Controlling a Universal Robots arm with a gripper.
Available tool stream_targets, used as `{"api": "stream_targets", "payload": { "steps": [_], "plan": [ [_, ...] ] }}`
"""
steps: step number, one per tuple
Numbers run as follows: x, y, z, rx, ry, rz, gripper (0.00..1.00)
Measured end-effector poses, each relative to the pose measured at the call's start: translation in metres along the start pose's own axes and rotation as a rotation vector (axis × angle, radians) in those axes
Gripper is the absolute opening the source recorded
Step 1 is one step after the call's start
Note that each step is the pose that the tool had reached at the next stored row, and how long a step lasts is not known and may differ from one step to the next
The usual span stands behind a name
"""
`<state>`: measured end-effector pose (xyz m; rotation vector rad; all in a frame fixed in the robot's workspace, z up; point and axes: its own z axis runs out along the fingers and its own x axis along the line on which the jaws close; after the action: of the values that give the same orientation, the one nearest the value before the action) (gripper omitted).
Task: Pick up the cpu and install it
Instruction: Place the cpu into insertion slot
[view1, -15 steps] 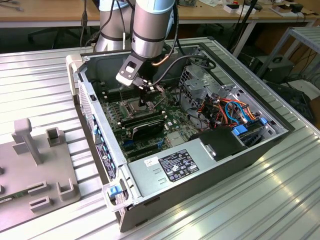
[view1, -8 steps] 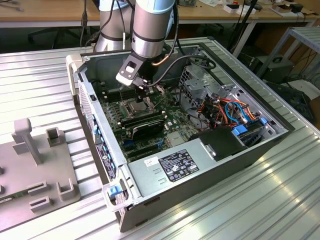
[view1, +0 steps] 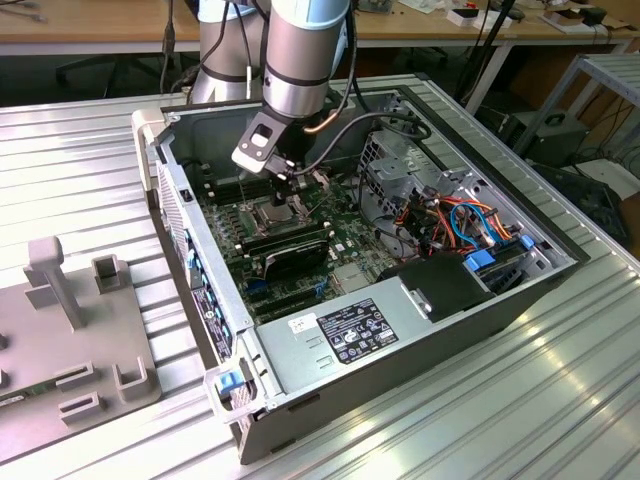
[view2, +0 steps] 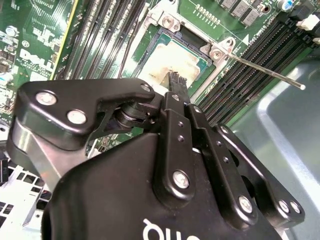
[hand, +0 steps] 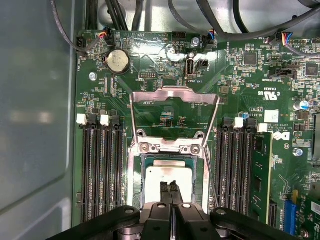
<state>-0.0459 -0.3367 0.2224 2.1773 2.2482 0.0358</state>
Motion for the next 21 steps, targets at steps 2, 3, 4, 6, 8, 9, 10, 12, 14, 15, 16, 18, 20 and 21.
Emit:
{"api": "stream_targets", "payload": {
  "steps": [2,3,4,6,8,9,10,12,14,15,16,18,20,21],
  "plan": [
    [0.0000,-0.0001,0.0044,0.0000,0.0000,0.000,0.11],
    [-0.0001,-0.0002,0.0069,0.0000,0.0000,0.000,0.11],
    [-0.0001,-0.0002,0.0086,0.0000,0.0000,0.000,0.11],
    [0.0000,-0.0003,0.0126,-0.0002,0.0002,0.000,0.11],
    [-0.0001,-0.0004,0.0135,0.0000,0.0000,0.000,0.11],
    [-0.0002,-0.0004,0.0137,0.0001,-0.0002,0.000,0.11],
    [-0.0001,-0.0004,0.0139,0.0000,0.0000,0.000,0.11],
    [-0.0001,-0.0003,0.0151,-0.0001,0.0001,0.000,0.11],
    [-0.0002,-0.0004,0.0155,0.0001,-0.0002,0.000,0.11],
    [-0.0002,-0.0004,0.0156,0.0001,-0.0003,0.000,0.11],
    [-0.0001,-0.0004,0.0157,0.0000,-0.0001,0.000,0.11],
    [-0.0001,-0.0004,0.0158,0.0000,0.0000,0.000,0.11],
    [-0.0001,-0.0004,0.0159,0.0000,0.0000,0.000,0.11],
    [-0.0001,-0.0004,0.0163,0.0000,-0.0001,0.000,0.11]
  ]
}}
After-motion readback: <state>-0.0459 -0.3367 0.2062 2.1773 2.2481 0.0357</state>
